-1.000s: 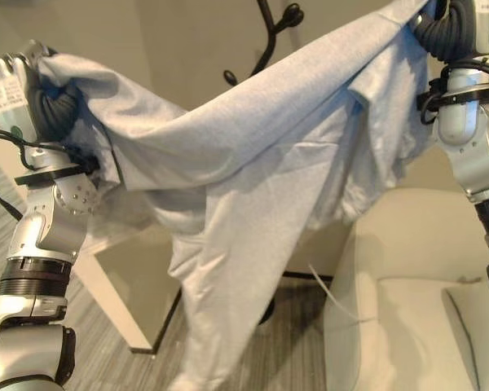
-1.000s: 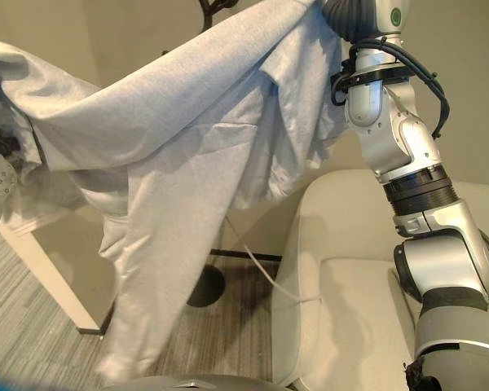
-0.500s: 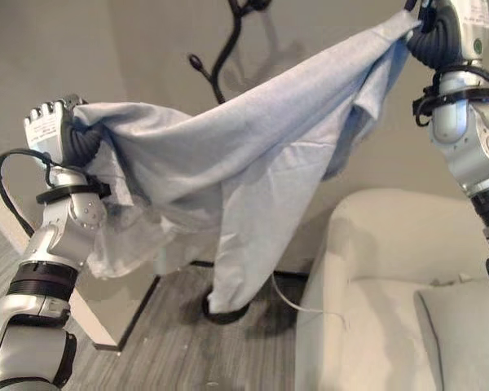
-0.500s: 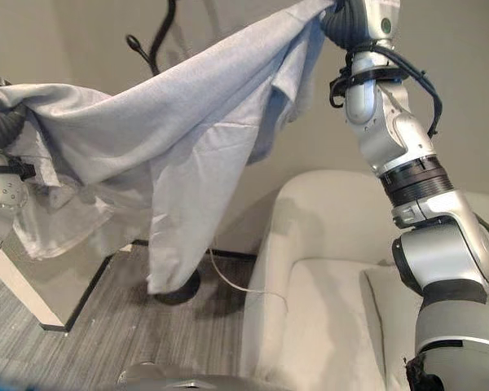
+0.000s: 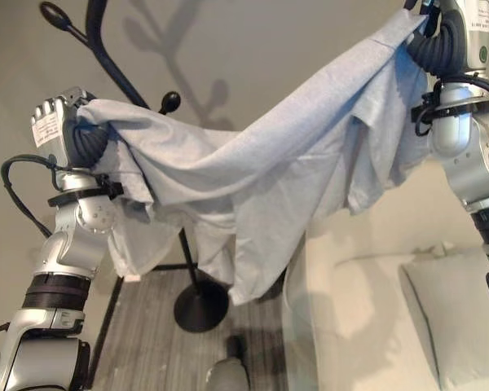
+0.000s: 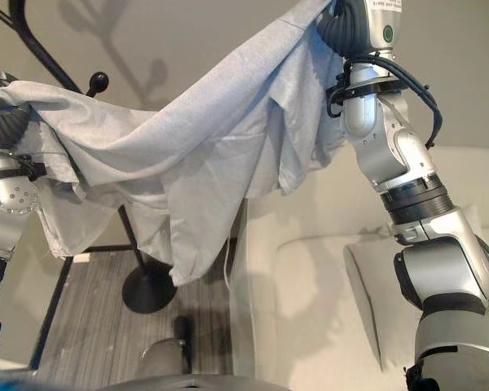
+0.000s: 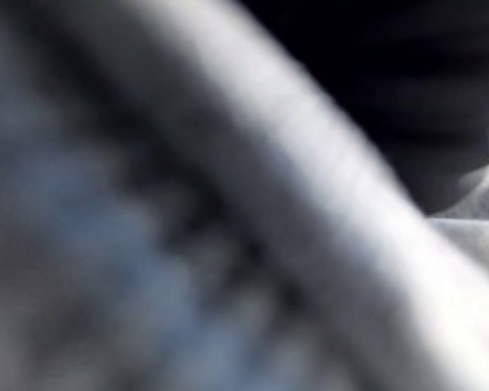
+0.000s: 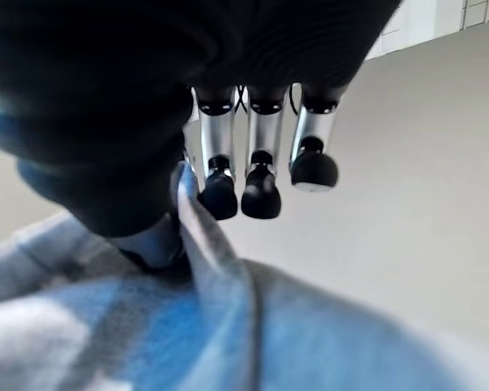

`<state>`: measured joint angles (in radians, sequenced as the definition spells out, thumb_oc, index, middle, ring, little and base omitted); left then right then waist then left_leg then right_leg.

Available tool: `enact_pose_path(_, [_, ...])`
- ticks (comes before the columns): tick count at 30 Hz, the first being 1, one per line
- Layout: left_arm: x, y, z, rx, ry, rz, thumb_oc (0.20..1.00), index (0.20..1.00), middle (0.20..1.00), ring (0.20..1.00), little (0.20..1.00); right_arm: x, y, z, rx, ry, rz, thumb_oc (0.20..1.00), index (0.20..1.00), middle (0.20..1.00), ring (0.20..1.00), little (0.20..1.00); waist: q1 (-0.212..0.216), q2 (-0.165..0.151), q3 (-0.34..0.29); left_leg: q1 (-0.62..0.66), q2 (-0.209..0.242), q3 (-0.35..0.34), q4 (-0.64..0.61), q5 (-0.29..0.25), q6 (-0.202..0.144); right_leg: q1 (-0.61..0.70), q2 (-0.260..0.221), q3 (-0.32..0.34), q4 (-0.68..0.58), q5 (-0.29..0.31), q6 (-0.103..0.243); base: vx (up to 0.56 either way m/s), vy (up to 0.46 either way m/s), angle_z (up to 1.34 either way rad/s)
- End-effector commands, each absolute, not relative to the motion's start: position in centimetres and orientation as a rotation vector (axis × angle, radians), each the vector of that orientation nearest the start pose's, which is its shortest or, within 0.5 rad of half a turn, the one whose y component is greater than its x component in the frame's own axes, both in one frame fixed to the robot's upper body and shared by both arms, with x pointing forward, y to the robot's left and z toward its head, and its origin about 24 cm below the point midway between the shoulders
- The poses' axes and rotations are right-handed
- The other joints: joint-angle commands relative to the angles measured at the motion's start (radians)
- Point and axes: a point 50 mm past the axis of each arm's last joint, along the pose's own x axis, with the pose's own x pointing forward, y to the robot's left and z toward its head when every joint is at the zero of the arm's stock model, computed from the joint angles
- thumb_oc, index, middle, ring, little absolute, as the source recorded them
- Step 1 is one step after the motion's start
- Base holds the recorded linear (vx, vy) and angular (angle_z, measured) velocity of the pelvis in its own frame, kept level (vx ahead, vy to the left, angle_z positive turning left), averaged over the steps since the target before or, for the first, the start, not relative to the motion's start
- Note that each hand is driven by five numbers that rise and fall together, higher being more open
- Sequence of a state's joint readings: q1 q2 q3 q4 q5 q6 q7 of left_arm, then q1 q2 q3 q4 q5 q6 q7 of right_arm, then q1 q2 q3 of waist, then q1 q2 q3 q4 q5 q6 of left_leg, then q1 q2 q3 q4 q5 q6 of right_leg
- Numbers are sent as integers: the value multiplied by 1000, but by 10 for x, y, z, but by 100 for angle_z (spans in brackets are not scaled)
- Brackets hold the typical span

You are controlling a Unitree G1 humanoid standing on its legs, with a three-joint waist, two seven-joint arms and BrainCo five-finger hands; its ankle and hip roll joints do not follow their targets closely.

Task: Hang the clothes on the sofa on the clothes rack.

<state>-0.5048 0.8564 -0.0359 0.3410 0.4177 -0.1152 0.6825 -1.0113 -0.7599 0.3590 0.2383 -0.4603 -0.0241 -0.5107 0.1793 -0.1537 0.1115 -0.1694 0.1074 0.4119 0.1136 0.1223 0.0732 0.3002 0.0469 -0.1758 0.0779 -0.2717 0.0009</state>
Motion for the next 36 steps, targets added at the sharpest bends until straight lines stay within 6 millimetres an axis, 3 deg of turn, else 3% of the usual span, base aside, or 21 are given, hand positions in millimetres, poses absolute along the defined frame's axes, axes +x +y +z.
enact_pose_path(1, [291,302,256,1191,-829,806,200,200,200,200,200,326,-189,341,-1046,-1092,-575,200,200,200,200,200,-16,-7,-72,-3,-17,-28,40,-76,-102,-21,-159,-138,248,166,134,300,255,-88])
enact_pose_path(3, [283,306,265,1197,-868,863,200,200,200,200,200,319,-196,350,-1020,-1125,-660,200,200,200,200,200,-17,-6,-57,37,-41,7,63,-132,-59,-88,-234,-167,427,292,197,276,286,-52])
enact_pose_path(4, [283,306,265,1198,-868,864,200,200,200,200,200,319,-196,350,-1019,-1125,-660,200,200,200,200,200,-16,-7,-57,37,-43,10,63,-133,-57,-90,-237,-164,432,291,200,235,321,-93])
enact_pose_path(5, [272,308,270,1158,-910,917,200,200,200,200,200,310,-205,359,-999,-1158,-765,200,200,200,200,200,-18,16,-48,92,-49,31,56,-167,-26,-140,-300,-225,586,361,224,258,297,-69])
enact_pose_path(7, [262,313,278,1170,-955,960,200,200,200,200,200,300,-218,371,-1006,-1189,-888,200,200,200,200,200,-23,44,-44,161,-52,43,22,-182,-24,-196,-344,-297,622,329,220,250,266,6])
enact_pose_path(9, [253,319,282,1160,-982,1010,200,200,200,200,200,289,-225,382,-1019,-1222,-962,200,200,200,200,200,-53,53,-27,207,-79,16,-27,-172,-32,-262,-325,-289,573,249,193,93,47,32])
enact_pose_path(11, [249,323,283,1149,-988,1026,200,200,200,200,200,279,-235,390,-1045,-1241,-1034,200,200,200,200,200,-67,56,-31,222,-88,-9,-59,-157,-52,-277,-281,-277,400,191,157,54,-73,48])
enact_pose_path(14, [248,330,270,1182,-916,1035,200,200,200,200,200,272,-241,388,-1045,-1253,-1065,200,200,200,200,200,-86,52,-48,256,-88,-42,-90,-159,-65,-267,-237,-250,228,203,139,67,-58,11])
enact_pose_path(18, [243,338,245,1189,-814,1004,200,200,200,200,200,276,-237,378,-1078,-1240,-1003,200,200,200,200,200,-63,58,-94,260,-84,-35,-109,-155,-84,-165,-188,-279,52,176,118,86,-39,75])
enact_pose_path(25, [238,352,230,1142,-731,1027,200,200,200,200,200,289,-226,370,-1133,-1197,-873,200,200,200,200,200,-58,70,-122,243,-70,-43,-112,-140,-110,-108,-145,-270,-49,171,100,-5,-38,16])
enact_pose_path(27, [241,352,228,1121,-715,1014,200,200,200,200,200,302,-229,368,-1161,-1130,-825,200,200,200,200,200,-55,69,-128,231,-65,-43,-109,-134,-119,-103,-135,-265,-62,165,94,-22,-33,5])
enact_pose_path(36, [246,354,218,1062,-663,973,200,200,200,200,200,318,-275,363,-1254,-908,-882,200,200,200,200,200,-54,61,-130,201,-55,-51,-95,-128,-130,-105,-118,-262,-76,155,83,-1,-14,1])
